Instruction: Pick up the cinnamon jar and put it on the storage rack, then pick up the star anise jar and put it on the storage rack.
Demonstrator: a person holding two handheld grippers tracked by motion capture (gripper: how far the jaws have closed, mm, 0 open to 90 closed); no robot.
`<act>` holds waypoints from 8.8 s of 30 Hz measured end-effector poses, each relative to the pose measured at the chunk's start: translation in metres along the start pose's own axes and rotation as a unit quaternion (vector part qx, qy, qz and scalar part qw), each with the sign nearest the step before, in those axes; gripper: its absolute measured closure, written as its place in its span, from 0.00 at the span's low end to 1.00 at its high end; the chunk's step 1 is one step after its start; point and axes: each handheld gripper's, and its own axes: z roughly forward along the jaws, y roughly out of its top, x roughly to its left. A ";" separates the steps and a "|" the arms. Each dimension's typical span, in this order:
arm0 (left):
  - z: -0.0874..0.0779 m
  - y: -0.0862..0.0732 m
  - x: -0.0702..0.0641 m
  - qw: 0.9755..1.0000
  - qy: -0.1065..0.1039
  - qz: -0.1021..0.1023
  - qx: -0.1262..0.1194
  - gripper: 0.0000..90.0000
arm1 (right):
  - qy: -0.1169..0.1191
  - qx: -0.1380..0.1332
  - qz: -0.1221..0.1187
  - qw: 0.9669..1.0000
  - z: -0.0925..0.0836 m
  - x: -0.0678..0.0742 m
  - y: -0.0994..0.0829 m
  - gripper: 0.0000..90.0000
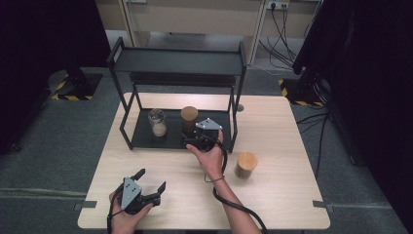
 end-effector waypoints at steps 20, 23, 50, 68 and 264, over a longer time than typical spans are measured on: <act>0.000 0.000 -0.001 1.000 0.000 0.001 0.000 0.12 | 0.013 0.005 -0.010 1.000 -0.021 0.004 -0.013 0.03; 0.000 0.000 -0.001 1.000 0.000 0.001 0.000 0.12 | 0.015 0.006 -0.014 1.000 -0.023 0.004 -0.016 0.03; 0.000 0.000 -0.002 1.000 0.001 0.003 0.000 0.12 | 0.027 0.011 -0.024 0.999 -0.049 0.004 -0.033 0.03; 0.000 0.000 -0.003 1.000 0.000 0.003 0.000 0.12 | 0.033 0.010 -0.026 0.999 -0.063 0.005 -0.046 0.03; -0.002 0.000 -0.003 1.000 0.001 0.001 -0.005 0.12 | -0.041 -0.032 0.021 0.998 -0.264 -0.064 -0.150 0.03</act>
